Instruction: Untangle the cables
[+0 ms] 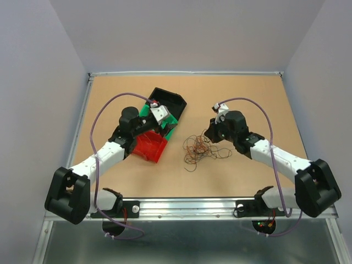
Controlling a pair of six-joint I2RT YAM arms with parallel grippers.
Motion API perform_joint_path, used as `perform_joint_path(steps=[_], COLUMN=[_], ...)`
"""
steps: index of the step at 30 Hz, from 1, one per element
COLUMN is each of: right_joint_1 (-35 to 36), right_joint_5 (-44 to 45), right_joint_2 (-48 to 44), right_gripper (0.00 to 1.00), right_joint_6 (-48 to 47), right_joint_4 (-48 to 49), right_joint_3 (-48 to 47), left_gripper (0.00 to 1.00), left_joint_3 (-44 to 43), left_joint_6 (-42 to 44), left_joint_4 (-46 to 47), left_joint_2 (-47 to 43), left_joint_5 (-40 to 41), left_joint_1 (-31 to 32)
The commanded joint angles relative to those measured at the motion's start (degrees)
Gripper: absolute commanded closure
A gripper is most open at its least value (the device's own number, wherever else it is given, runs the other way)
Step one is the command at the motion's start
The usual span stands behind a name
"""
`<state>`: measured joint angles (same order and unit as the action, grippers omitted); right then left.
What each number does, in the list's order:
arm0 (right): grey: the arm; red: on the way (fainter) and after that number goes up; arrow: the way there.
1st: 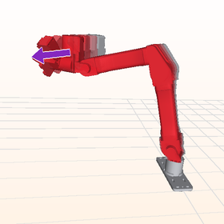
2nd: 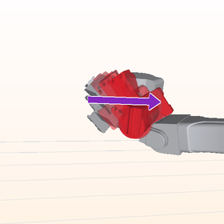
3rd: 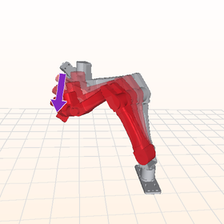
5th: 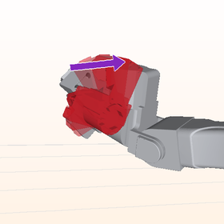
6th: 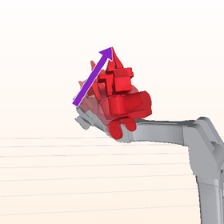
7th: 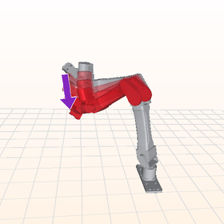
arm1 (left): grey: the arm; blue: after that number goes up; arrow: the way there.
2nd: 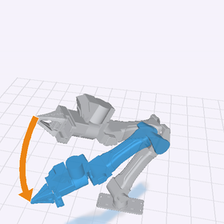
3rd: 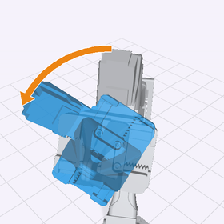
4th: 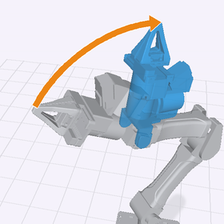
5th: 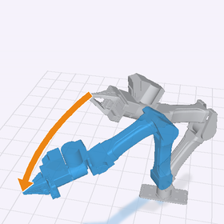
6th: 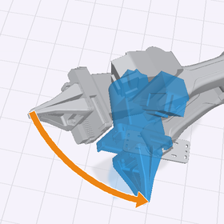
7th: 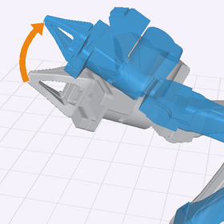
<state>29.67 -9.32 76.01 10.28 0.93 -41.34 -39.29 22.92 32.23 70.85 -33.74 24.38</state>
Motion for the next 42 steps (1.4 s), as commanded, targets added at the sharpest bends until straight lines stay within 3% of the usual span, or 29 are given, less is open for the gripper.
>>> perform_joint_path(steps=[1,8,38,41,42], right_joint_1=[1.8,5.2,8.2,8.2,8.3], right_joint_5=[-10.7,-15.9,-14.6,-14.5,-14.8], right_joint_2=[-6.5,-8.0,-13.9,-14.0,-14.0], right_gripper=[0.99,0.99,0.99,0.99,0.99], right_joint_6=[-1.3,-1.9,-1.0,-1.0,-1.1], right_joint_4=[8.0,11.9,17.7,18.0,18.1], right_joint_3=[1.3,2.0,5.1,5.3,5.4], left_gripper=[0.09,0.1,0.23,0.33,0.45], left_joint_3=[1.4,1.6,-2.7,-3.2,-3.7], left_joint_6=[2.7,1.3,1.5,2.4,2.6], left_joint_4=[0.9,3.0,0.9,0.2,-0.2], left_joint_2=[-2.6,-1.7,7.9,8.6,8.9], left_joint_5=[-7.6,-8.8,-11.6,-11.1,-10.9], left_joint_1=[2.8,5.9,11.3,12.7,13.1])
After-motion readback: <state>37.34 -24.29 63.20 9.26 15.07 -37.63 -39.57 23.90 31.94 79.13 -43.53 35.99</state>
